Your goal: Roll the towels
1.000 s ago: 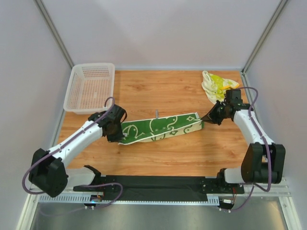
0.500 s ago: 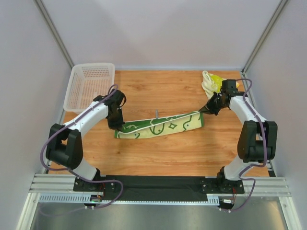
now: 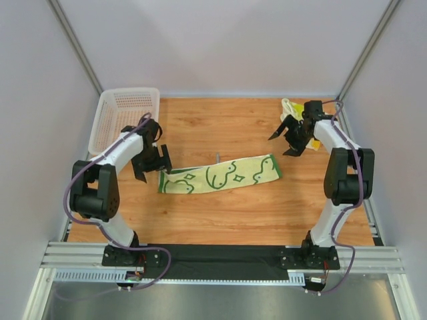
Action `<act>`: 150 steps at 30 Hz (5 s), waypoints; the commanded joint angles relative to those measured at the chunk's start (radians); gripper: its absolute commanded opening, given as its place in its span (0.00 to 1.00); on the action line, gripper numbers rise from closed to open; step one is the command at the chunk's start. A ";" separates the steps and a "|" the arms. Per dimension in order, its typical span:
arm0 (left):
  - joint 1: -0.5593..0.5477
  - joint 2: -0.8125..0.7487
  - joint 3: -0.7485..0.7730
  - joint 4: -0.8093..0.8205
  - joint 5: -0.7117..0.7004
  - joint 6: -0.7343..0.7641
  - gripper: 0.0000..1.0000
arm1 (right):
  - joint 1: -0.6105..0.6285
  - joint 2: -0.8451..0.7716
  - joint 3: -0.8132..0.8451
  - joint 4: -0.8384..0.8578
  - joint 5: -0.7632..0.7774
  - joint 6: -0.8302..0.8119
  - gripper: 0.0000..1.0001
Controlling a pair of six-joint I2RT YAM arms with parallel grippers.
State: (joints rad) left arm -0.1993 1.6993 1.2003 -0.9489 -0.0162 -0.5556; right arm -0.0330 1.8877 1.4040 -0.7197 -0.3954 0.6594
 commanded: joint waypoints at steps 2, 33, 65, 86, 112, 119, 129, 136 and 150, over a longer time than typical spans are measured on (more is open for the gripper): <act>0.012 -0.148 0.006 -0.030 -0.033 -0.012 1.00 | -0.002 -0.096 0.009 -0.041 0.067 -0.038 0.89; -0.005 -0.159 -0.280 0.283 0.042 -0.161 0.42 | 0.001 -0.282 -0.453 0.187 0.104 -0.063 0.66; -0.135 -0.544 -0.492 0.127 -0.152 -0.264 0.74 | 0.016 -0.306 -0.571 0.333 -0.013 -0.007 0.57; -0.135 -0.851 -0.351 0.016 -0.016 -0.046 1.00 | -0.039 -0.303 -0.586 0.296 0.102 -0.012 0.00; -0.135 -1.021 -0.349 0.054 -0.027 0.053 1.00 | -0.091 -0.651 -0.589 0.157 0.127 -0.072 0.00; -0.135 -1.032 -0.334 0.053 -0.073 0.072 0.99 | -0.012 -0.653 -0.533 0.181 0.010 -0.087 0.00; -0.135 -0.942 -0.309 0.041 -0.149 0.106 0.98 | 0.192 -0.639 -0.436 0.160 0.072 -0.101 0.00; -0.135 -0.966 -0.315 0.053 -0.166 0.105 0.98 | 0.347 -0.610 -0.346 0.123 0.148 -0.126 0.00; -0.135 -0.991 -0.314 0.048 -0.189 0.098 0.99 | 0.652 -0.496 -0.194 0.115 0.217 -0.158 0.00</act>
State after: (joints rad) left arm -0.3325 0.7181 0.8619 -0.9016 -0.1925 -0.4679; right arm 0.5621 1.3750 1.1492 -0.5980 -0.2127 0.5217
